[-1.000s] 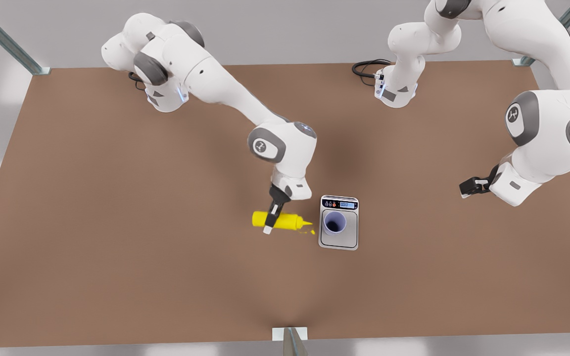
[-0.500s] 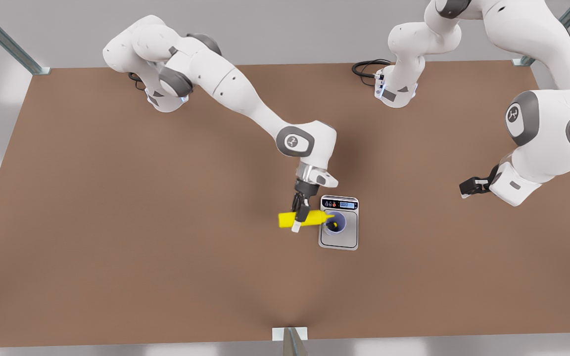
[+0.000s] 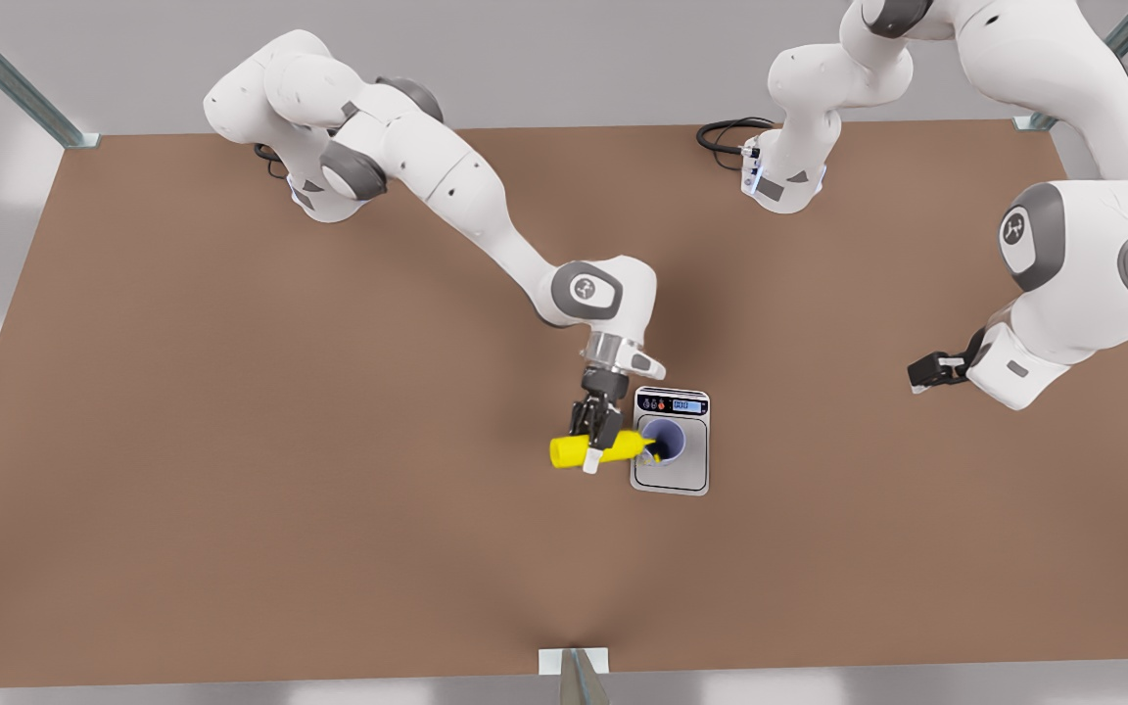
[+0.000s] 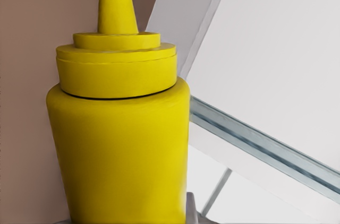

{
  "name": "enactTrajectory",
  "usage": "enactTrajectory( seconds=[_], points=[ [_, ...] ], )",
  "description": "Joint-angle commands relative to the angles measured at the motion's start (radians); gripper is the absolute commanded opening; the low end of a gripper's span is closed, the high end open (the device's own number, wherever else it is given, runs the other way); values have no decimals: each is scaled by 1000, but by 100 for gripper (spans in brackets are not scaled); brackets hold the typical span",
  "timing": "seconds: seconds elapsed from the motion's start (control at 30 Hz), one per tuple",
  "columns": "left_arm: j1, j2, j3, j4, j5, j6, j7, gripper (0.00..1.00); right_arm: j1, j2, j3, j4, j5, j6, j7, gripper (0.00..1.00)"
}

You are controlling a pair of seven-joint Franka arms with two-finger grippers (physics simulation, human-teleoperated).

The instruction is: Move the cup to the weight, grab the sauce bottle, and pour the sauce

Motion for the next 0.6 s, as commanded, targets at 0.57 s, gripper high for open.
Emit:
enactTrajectory(
  seconds=[0.57],
  points=[
    [0, 0, 0, 0, 0, 0, -5, 100, -24, -25, 6, 38, 144, 4, -16, 56]
  ],
)
